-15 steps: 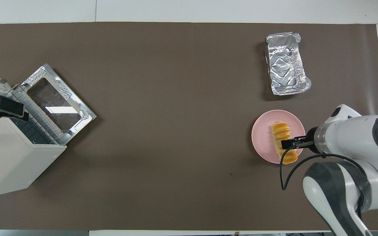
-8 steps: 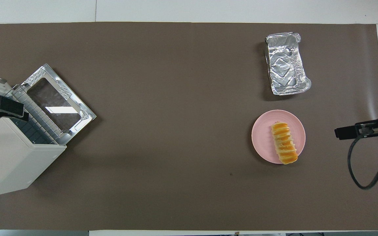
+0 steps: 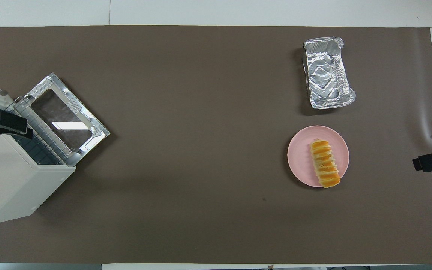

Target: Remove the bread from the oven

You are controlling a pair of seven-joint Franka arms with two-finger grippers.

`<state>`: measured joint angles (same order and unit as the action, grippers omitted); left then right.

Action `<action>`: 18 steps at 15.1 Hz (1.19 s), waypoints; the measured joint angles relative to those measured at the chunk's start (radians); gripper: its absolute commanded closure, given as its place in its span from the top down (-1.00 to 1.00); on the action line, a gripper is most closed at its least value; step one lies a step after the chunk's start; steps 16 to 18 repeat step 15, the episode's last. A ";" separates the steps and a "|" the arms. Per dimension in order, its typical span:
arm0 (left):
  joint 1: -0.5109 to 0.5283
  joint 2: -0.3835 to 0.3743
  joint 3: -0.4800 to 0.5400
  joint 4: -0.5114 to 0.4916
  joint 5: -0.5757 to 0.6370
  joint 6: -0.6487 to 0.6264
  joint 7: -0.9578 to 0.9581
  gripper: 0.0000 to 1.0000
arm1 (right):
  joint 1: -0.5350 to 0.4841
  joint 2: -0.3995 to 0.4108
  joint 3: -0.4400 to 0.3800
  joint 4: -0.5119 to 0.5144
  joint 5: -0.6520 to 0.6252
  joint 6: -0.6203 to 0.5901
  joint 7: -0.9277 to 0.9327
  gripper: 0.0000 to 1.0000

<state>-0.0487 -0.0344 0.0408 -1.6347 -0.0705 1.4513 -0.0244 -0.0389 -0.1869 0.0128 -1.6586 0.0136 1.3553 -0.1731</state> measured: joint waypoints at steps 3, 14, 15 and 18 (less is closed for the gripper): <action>0.000 0.000 0.000 0.000 0.000 0.000 0.000 1.00 | -0.007 0.065 -0.001 0.002 -0.001 0.051 0.000 1.00; 0.000 0.000 0.000 0.000 0.000 0.000 0.000 1.00 | -0.043 0.128 -0.002 0.129 -0.007 0.050 0.000 1.00; 0.000 0.000 0.000 0.000 0.000 0.000 0.000 1.00 | -0.044 0.128 -0.002 0.129 -0.007 0.050 0.000 1.00; 0.000 0.000 0.000 0.000 0.000 0.000 0.000 1.00 | -0.044 0.128 -0.002 0.129 -0.007 0.050 0.000 1.00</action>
